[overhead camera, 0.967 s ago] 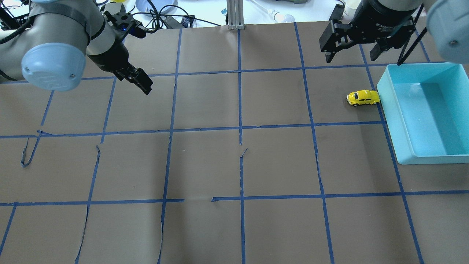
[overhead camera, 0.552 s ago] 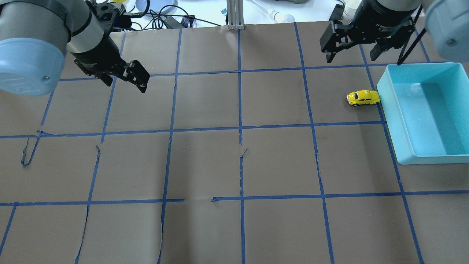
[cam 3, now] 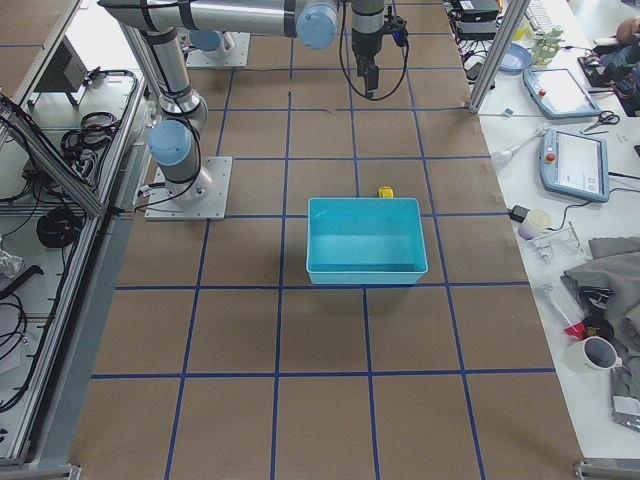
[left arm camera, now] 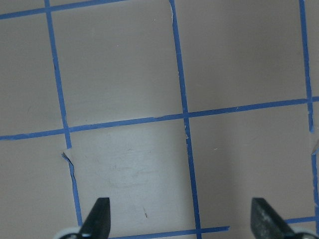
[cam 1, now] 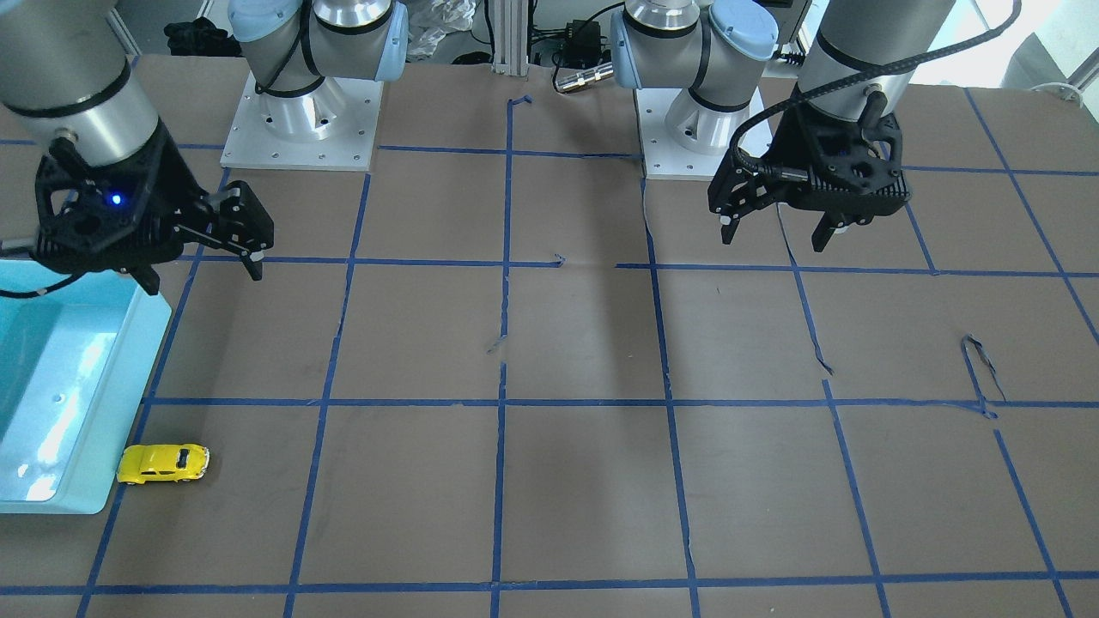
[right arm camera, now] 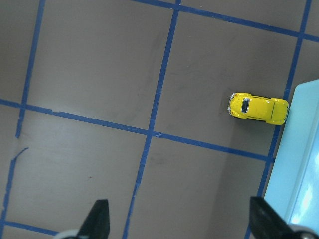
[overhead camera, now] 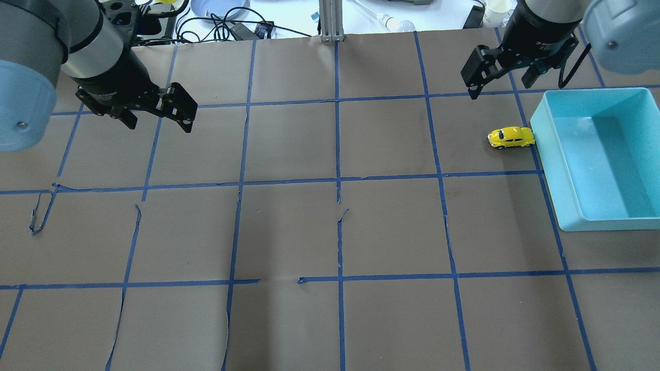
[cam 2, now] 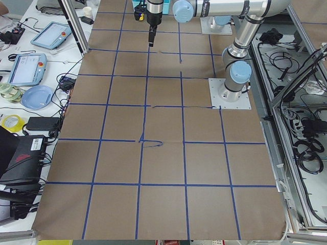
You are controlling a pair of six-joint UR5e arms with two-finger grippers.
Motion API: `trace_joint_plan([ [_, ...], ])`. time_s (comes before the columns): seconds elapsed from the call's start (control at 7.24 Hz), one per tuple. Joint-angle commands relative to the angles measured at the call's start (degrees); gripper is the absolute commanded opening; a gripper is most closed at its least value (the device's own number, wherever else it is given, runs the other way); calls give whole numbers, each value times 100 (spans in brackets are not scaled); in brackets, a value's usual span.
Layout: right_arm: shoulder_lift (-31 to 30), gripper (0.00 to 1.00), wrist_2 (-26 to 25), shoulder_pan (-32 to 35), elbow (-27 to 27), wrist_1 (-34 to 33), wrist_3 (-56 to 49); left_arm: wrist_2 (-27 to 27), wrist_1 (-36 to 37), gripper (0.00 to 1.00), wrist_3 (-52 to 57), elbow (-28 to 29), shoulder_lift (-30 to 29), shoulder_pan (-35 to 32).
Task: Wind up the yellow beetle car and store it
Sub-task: 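Lower the right gripper onto the yellow car beside the bin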
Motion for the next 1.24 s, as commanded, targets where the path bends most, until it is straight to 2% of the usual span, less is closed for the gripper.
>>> trace_joint_plan([
  [0.0, 541, 100, -11, -457, 568, -1113, -2894, 9, -58, 100, -14, -5, 65, 1],
  [0.28, 962, 100, 216, -1055, 1569, -2686, -4788, 1, -443, 100, -171, 65, 109, 36],
  [0.41, 1182, 100, 218, -1162, 1783, -3416, -5808, -34, -497, 100, -398, 74, 127, 45],
  [0.55, 1410, 100, 209, -1171, 1724, -3650, -7228, -9, -498, 100, -401, 39, 118, 80],
  [0.83, 1605, 100, 200, -1171, 1496, -3661, -9010, -44, -437, 100, -418, 82, 83, 80],
  [1.1, 1912, 100, 113, -1171, 1311, -3661, -9369, -70, -183, 100, -470, 66, 40, 89],
])
